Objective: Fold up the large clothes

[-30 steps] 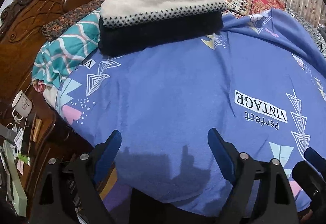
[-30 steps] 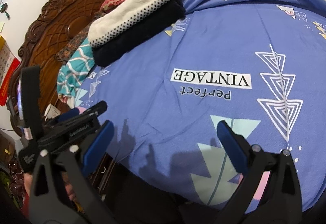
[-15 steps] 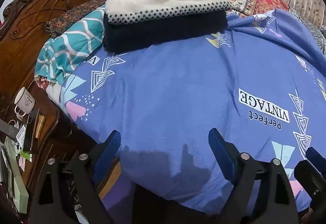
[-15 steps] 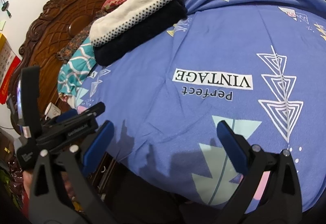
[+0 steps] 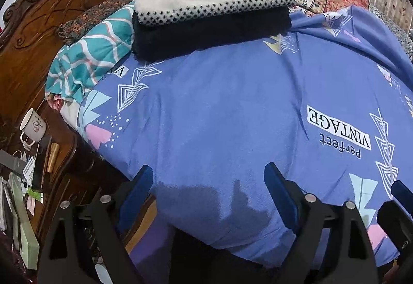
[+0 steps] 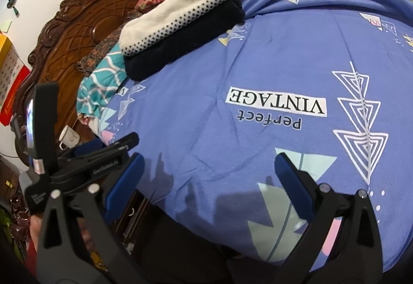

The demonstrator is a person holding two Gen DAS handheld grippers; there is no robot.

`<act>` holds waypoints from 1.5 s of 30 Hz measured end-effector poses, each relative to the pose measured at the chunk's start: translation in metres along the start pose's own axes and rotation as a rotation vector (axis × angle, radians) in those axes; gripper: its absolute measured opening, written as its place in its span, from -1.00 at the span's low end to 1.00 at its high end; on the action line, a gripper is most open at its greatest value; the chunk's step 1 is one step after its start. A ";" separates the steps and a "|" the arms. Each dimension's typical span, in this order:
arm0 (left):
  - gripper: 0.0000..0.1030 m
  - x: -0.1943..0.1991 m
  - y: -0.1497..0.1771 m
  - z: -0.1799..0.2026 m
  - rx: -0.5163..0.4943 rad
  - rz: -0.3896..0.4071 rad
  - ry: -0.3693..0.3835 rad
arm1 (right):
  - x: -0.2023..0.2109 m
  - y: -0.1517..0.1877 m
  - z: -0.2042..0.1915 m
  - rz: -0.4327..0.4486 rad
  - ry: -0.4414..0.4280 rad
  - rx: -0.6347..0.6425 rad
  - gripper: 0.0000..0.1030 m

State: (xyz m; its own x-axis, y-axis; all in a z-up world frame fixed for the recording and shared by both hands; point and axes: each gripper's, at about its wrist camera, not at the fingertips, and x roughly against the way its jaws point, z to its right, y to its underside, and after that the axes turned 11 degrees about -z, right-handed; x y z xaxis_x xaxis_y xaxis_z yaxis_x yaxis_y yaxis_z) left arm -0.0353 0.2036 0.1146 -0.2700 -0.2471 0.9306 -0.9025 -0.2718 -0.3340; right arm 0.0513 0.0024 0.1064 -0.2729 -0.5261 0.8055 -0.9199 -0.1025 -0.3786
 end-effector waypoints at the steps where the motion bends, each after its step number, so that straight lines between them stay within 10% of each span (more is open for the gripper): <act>1: 0.99 0.000 0.001 0.000 -0.002 -0.002 -0.001 | 0.000 0.000 0.001 -0.001 -0.001 0.000 0.89; 45: 0.99 -0.014 0.014 0.004 -0.035 -0.051 -0.046 | -0.005 0.006 0.003 -0.025 -0.014 -0.014 0.89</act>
State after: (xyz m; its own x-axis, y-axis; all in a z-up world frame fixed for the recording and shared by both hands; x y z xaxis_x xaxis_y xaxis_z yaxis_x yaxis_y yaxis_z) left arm -0.0429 0.1995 0.0961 -0.2087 -0.2766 0.9381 -0.9259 -0.2529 -0.2806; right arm 0.0475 0.0023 0.0986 -0.2461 -0.5356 0.8078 -0.9302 -0.1036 -0.3521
